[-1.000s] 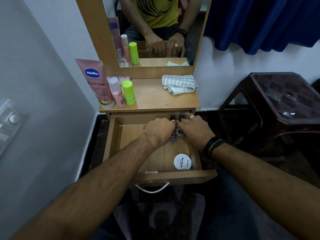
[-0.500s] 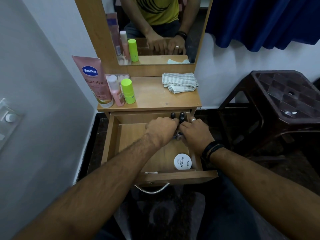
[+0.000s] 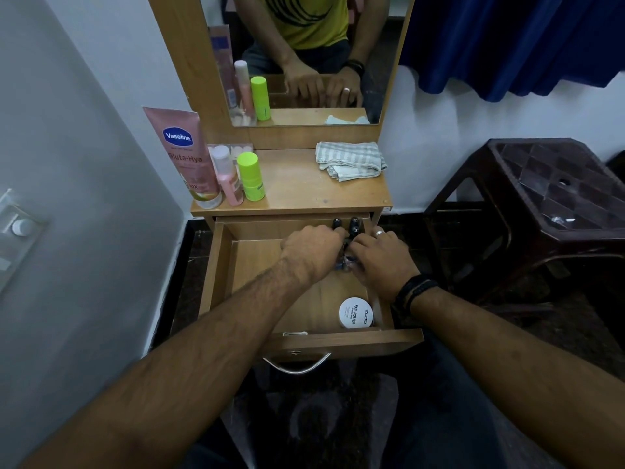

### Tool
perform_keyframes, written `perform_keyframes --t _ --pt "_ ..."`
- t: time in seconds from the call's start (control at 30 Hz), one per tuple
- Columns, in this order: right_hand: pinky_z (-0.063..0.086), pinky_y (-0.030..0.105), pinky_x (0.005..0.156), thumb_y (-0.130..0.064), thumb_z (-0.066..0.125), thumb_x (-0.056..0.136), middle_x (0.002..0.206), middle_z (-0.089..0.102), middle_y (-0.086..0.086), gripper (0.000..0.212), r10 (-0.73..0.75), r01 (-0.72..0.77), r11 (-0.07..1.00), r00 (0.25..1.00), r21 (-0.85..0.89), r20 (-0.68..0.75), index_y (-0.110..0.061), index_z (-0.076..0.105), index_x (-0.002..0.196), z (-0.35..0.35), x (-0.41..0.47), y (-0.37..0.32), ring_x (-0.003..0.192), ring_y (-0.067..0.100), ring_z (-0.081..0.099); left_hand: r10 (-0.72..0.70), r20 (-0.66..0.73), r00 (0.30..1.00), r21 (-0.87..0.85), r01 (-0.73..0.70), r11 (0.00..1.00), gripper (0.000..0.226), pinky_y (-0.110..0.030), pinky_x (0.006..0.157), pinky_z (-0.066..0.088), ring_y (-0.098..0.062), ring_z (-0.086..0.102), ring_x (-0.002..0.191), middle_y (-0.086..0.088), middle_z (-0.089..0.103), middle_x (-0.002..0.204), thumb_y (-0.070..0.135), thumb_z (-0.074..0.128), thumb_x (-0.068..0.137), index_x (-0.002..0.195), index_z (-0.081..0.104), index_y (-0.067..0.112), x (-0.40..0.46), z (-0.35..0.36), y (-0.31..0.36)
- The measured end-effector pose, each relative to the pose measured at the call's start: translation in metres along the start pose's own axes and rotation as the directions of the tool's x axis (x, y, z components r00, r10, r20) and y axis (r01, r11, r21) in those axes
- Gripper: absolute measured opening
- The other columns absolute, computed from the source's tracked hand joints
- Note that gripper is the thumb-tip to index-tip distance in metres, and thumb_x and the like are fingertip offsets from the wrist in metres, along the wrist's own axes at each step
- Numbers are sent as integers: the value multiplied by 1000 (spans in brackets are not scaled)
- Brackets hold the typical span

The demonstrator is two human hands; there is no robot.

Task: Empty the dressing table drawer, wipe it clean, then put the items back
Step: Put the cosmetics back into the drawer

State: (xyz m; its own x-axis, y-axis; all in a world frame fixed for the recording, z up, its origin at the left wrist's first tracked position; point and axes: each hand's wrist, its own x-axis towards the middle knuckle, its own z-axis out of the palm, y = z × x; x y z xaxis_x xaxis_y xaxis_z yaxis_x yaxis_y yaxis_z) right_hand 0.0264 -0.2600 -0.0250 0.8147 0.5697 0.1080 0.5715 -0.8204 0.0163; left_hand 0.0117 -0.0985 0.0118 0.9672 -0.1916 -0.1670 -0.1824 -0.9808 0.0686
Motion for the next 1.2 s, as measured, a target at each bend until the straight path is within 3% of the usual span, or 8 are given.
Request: perform_keyframes --t 0.17,0.3,0.4,0.57,0.77,0.9,1.03,1.2 --pt "47 38 69 -34 59 88 93 67 1 20 1 -3 1000 994 -18 -108 -18 69 95 -15 3 -4 87 26 57 -28 -33 999 -14 28 1000 20 -46 79 53 -35 62 106 -7 63 116 29 49 99 117 52 22 -14 -16 -8" --pt "43 37 73 -34 63 85 91 69 0 17 24 -6 996 977 84 -213 -21 70 92 -34 21 -18 85 28 59 -27 -140 990 7 28 1000 22 -38 69 40 -36 63 105 -8 62 116 34 49 101 118 53 20 -30 -38 -26" --pt "44 40 81 -39 56 88 95 67 -1 23 52 -16 985 978 174 -201 -23 68 101 -51 43 -39 91 27 58 -25 -261 965 1 26 1000 23 -39 68 50 -33 65 97 -6 58 113 31 50 101 118 58 18 -40 -56 -44" --pt "45 43 90 -38 56 89 106 67 -1 27 137 -63 921 976 383 -169 -23 67 109 -71 82 -78 100 25 59 -119 -368 922 -41 112 993 28 -39 69 55 -26 64 98 -3 50 130 25 60 98 125 60 16 -46 -86 -71" --pt "49 43 91 -40 57 90 109 66 -5 27 179 -106 892 975 439 -129 -27 66 112 -78 113 -103 104 22 57 -272 -336 902 34 301 953 57 -49 73 60 -35 63 112 -5 40 152 13 75 87 140 52 15 -46 -111 -92" --pt "51 44 89 -40 58 90 107 67 -3 27 190 -113 881 974 460 -124 -26 67 112 -78 123 -112 102 22 59 -354 -297 887 77 392 917 71 -55 75 58 -40 60 112 -8 46 144 14 82 79 142 48 12 -46 -114 -98" --pt "51 45 88 -40 57 89 104 66 -3 26 178 -110 879 979 464 -104 -27 66 110 -76 126 -118 100 23 59 -398 -278 874 71 432 899 67 -53 73 56 -41 60 108 -10 52 135 15 80 82 141 47 12 -45 -112 -105" --pt "51 43 87 -40 56 90 104 66 -3 27 172 -109 877 981 467 -95 -27 67 111 -74 123 -119 100 23 58 -396 -261 880 91 431 898 76 -57 79 57 -42 58 114 -11 50 138 17 85 77 142 47 10 -45 -110 -108"
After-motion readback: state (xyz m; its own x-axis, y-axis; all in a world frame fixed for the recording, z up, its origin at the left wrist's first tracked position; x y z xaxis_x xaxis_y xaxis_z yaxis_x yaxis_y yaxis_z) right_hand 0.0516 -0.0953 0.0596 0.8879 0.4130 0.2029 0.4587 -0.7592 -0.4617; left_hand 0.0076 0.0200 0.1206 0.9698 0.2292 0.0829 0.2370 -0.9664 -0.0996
